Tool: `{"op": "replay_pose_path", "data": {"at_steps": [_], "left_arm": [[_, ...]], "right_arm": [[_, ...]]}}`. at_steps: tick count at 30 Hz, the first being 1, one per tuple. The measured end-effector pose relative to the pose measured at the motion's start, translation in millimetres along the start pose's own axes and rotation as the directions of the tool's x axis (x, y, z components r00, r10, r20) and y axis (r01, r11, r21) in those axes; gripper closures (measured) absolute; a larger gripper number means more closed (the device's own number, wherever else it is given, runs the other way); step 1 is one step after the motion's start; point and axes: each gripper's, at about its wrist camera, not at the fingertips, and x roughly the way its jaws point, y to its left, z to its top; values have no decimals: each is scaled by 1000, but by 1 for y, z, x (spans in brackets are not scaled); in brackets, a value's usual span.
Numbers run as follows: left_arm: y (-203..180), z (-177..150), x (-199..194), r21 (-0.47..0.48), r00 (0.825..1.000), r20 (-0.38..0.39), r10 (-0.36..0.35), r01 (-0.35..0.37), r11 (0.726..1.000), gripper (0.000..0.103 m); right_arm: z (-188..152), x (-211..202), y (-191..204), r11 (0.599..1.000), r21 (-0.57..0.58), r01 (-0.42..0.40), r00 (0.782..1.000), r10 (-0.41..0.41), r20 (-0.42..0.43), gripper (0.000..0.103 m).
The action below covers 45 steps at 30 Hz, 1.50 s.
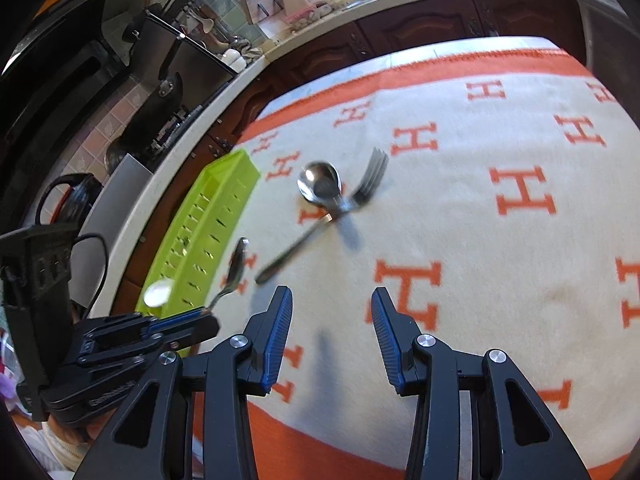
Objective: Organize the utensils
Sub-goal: 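Grasp the wooden-handled steel spoon with the left tool and lift, then lower the wooden-handled spoon into the tray with left tool while right tool grasps steel spoon, then carry the steel spoon into the green tray with the right tool and open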
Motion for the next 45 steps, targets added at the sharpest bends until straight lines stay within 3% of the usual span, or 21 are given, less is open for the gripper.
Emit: {"op": "replay_pose_path", "data": {"at_steps": [4,8,13,21,34,41,45], "left_arm": [[18,16,-37,-33,996,83,23,-20,999,99],[47,31,-59,-81,984,144,101,-90,993,99],[92,37,-55,-158,979,132,159,-137,978,99],[142,32,-11,-223,985,56,165,-149,963,99],[158,41,34,-210,989,0,148,-145,967,99],[157,40,24,-218,990,27,135,-126,968,99],[156,35,7,-225,990,51,129,-114,968,99]], "right_arm": [[30,0,-4,997,69,-36,999,35,7,61],[60,13,-8,992,117,-54,998,57,-22,62],[78,45,-12,985,169,-42,992,62,-113,73],[78,86,-14,978,206,-33,974,77,-213,93],[73,73,8,978,201,-60,986,89,-143,100],[76,45,27,981,162,-108,988,123,-88,100],[77,33,60,984,88,-156,983,164,-86,100]]}}
